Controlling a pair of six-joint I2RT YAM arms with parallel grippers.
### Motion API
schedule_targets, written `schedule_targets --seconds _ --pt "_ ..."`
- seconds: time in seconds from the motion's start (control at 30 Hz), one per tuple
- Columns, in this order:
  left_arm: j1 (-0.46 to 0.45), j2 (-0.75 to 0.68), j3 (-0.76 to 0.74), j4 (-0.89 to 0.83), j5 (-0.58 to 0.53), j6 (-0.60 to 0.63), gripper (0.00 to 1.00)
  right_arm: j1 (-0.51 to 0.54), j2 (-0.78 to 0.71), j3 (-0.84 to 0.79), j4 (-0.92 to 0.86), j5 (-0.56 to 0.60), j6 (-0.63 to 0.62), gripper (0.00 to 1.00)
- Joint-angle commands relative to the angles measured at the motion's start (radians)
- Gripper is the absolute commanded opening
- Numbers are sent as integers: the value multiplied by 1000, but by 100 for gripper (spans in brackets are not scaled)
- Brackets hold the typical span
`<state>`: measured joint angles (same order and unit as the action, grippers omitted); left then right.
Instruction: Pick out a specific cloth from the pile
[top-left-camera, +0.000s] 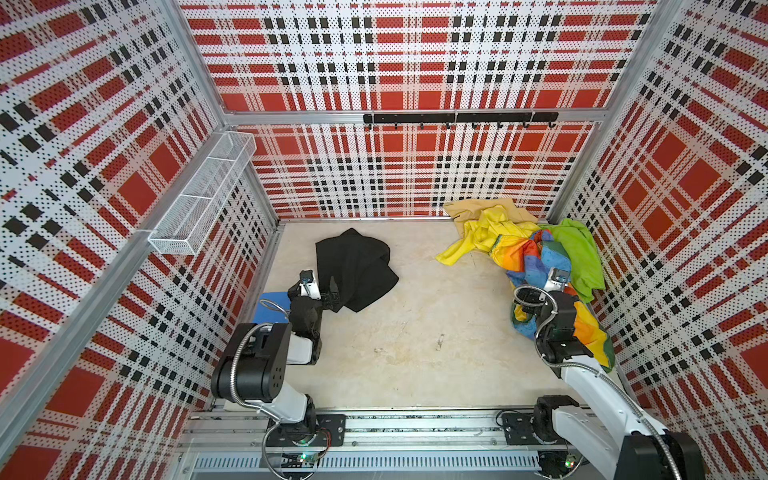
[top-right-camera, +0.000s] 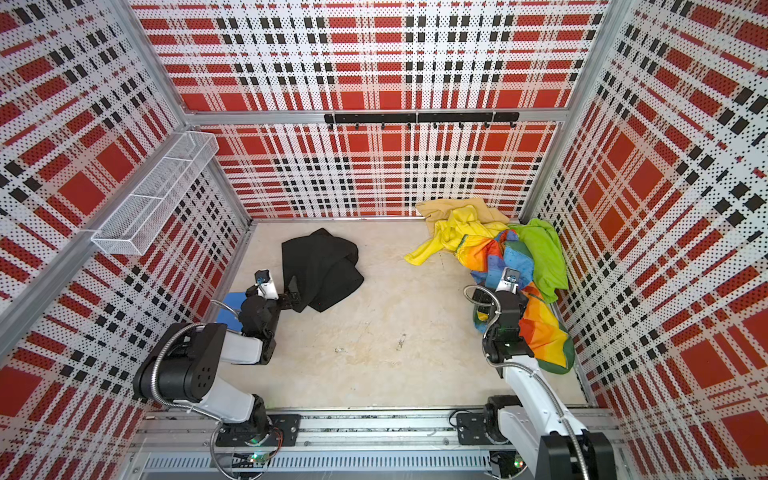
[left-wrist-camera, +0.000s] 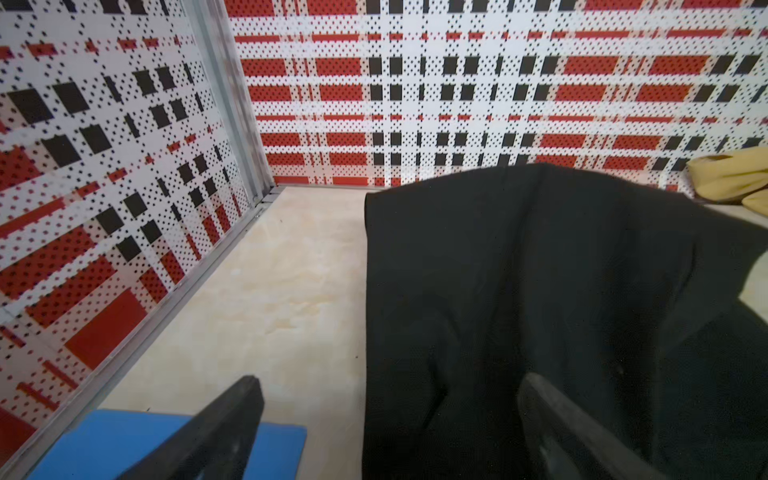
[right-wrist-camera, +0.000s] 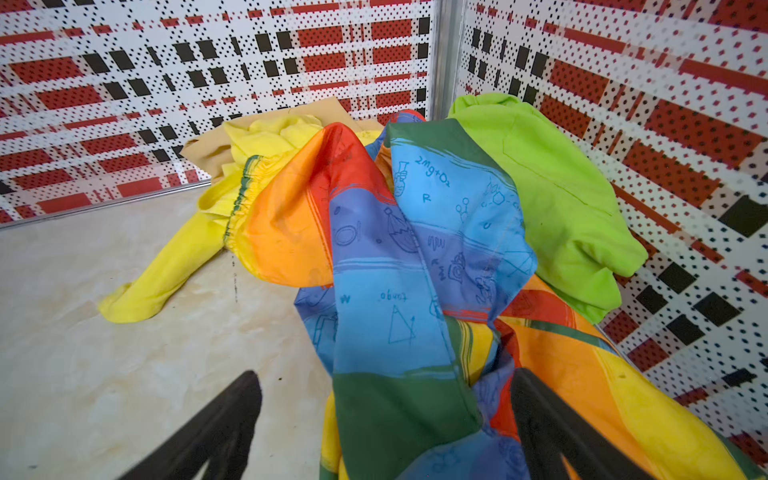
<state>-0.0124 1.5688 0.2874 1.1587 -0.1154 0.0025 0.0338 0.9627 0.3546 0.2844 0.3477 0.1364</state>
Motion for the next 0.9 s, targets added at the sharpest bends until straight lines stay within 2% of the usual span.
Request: schedule_targets --seconds 0.0,0.23,0.4,0.6,0.73,0.87 --pt "4 6 16 -5 21 -12 99 -46 57 -32 213 -20 -45 100" --pt "2 5 16 -4 18 -9 99 -57 230 -103 567 1 -99 100" --pt "-6 6 13 1 10 -4 99 -60 371 -91 679 -8 -116 100" --pt "-9 7 13 2 6 -2 99 -66 413 -43 624 -62 -120 100" --pt "-8 5 12 3 7 -2 99 -66 375 -102 701 -115 -130 100" --pt "-9 5 12 3 6 -2 99 -66 378 -124 756 -232 -126 100"
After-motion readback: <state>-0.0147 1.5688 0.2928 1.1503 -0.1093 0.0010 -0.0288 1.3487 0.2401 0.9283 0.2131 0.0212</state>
